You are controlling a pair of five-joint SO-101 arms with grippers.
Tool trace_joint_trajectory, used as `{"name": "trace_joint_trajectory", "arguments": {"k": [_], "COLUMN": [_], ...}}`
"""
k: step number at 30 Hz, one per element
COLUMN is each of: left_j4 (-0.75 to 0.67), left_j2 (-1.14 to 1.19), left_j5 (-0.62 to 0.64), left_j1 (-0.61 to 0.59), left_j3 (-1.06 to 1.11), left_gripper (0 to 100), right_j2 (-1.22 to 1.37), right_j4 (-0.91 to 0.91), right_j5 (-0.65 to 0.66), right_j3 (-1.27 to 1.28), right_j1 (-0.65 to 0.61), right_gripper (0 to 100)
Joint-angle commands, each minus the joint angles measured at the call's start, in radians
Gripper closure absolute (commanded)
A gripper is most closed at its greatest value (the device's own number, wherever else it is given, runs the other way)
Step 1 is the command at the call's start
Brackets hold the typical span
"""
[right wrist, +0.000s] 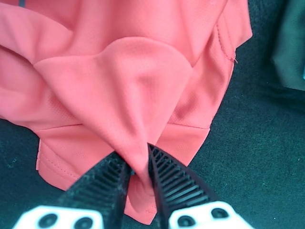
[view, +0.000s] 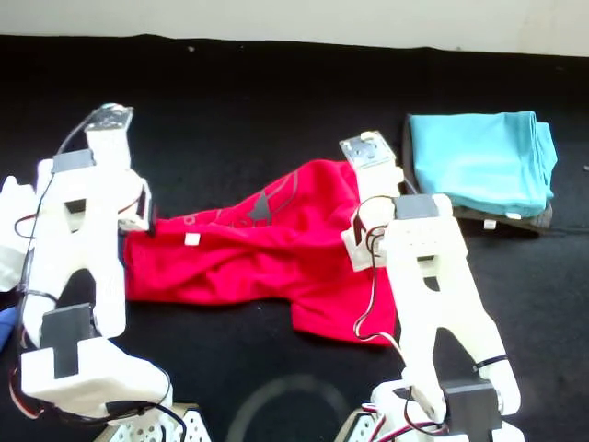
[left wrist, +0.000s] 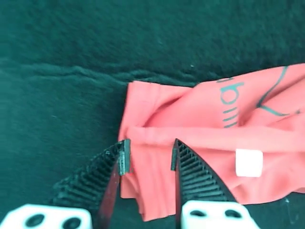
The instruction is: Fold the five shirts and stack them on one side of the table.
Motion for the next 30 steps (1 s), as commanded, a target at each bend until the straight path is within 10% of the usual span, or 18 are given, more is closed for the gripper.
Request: {"name": "trace_joint_trajectory", "arguments": {"k": [1, 30], "left_j4": [-0.025, -0.221], "left_j2": [-0.004, -0.005], "left_j5": [-0.069, -0.037], "left_j1": [-0.010, 0.073], "left_j3": [0.022, 0.248], "left_gripper": [85, 91], "right_j2": [-0.045, -0.051], "right_j4": [-0.008, -0.008], "right_j5": [-0.003, -0.005], "right_j3": [0.002, 0.002], "right_j1": [-0.001, -0.002], "right_gripper": [99.3, 99.3]}}
